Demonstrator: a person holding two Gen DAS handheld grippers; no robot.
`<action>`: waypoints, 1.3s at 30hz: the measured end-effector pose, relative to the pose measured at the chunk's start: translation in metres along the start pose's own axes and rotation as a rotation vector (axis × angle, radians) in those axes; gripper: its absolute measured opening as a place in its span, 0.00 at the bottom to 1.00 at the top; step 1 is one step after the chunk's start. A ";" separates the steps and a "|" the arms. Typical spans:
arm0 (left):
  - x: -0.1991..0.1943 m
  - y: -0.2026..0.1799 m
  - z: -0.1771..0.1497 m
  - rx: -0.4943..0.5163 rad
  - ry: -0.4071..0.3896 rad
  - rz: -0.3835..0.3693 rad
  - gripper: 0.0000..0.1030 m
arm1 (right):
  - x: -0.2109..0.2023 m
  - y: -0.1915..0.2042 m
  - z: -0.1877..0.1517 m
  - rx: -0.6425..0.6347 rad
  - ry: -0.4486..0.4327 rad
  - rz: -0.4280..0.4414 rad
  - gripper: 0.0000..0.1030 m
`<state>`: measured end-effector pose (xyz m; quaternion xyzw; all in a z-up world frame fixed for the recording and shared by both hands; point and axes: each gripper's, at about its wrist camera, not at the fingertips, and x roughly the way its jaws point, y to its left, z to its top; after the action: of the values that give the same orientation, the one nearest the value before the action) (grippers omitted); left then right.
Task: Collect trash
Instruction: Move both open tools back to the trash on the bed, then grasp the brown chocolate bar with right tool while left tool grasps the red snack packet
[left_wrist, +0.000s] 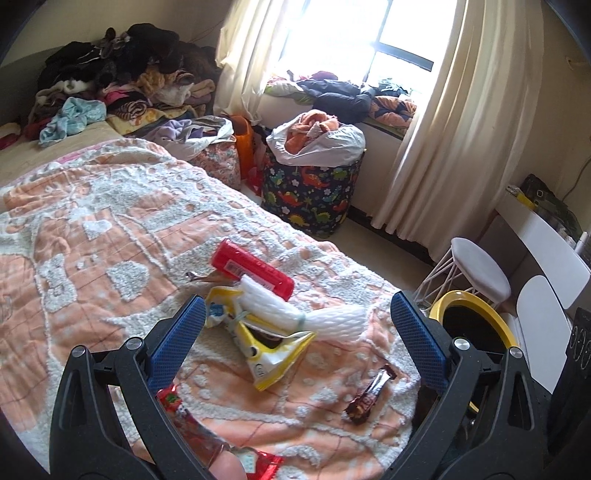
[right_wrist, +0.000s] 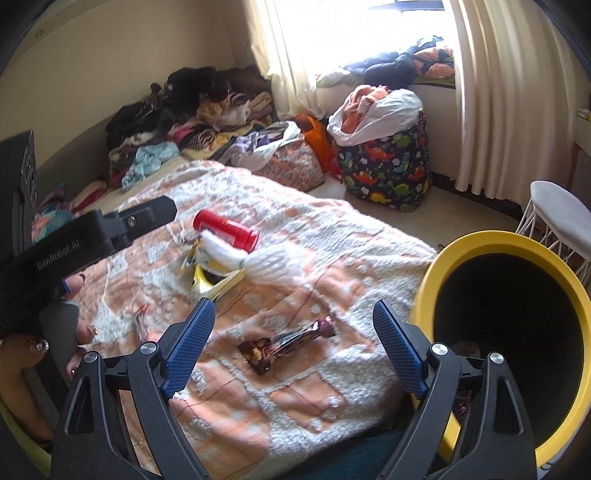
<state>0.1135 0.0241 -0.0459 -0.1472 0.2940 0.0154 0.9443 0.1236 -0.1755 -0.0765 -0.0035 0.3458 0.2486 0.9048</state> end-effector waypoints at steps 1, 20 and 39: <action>0.001 0.003 -0.001 -0.006 0.005 0.002 0.89 | 0.003 0.003 -0.001 -0.005 0.010 0.001 0.82; 0.005 0.066 -0.034 -0.126 0.148 0.107 0.89 | 0.050 0.012 -0.002 0.003 0.131 -0.039 0.82; 0.012 0.070 -0.072 -0.173 0.285 0.109 0.70 | 0.079 0.011 -0.017 0.060 0.243 0.032 0.17</action>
<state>0.0756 0.0694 -0.1278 -0.2126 0.4298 0.0710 0.8747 0.1587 -0.1333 -0.1370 -0.0011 0.4600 0.2505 0.8518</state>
